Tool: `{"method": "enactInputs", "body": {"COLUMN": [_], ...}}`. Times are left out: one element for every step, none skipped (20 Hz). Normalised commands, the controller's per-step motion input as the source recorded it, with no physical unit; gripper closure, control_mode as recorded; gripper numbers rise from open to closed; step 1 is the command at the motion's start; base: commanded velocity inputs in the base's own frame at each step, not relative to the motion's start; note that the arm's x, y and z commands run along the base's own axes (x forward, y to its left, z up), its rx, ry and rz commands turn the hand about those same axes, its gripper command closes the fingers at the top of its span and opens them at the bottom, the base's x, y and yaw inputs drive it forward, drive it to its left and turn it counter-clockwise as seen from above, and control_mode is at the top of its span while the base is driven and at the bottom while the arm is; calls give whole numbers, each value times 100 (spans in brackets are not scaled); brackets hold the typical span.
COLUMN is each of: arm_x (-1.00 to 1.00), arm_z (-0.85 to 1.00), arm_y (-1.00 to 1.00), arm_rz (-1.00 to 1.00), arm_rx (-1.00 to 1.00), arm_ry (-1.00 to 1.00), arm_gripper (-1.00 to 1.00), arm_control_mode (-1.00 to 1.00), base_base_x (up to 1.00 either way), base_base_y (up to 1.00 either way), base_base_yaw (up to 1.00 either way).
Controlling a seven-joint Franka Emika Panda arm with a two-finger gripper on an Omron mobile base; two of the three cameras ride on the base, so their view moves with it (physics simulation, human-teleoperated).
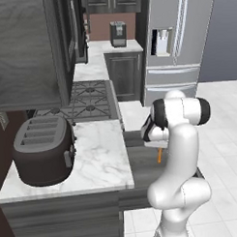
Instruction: Organize the utensils by type. Pick up the wooden spoons from the counter and place them in the open cabinet. Then pick up the metallic utensils from the counter and place them in the open drawer.
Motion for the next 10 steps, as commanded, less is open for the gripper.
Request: {"method": "enactInputs", "body": {"arm_x": [11,14,12,19,18,17,15,13,15,15], "arm_z": [-24,-27,-26,-28,-33,-33,-37,-37,-36,-34], "arm_y": [12,6,1,0,0,0,0,0,0,0], "arm_rz": [2,2,2,1,1,3,5,6,7,8], "arm_rx": [3,4,7,12,12,15,17,17,19,19], "arm_ry": [3,2,2,3,4,3,3,1,1,1], "arm_gripper": [100,100,100,100,100,100,100,100,100,100], "arm_control_mode": [-100,-100,-100,-100,-100,-100,-100,-100,-100,-100], "base_base_x": [0,0,0,0,0,0,0,0,0,0], "base_base_y": [0,0,0,0,0,0,0,0,0,0], "base_base_yaw": [0,0,0,0,0,0,0,0,0,0]}}
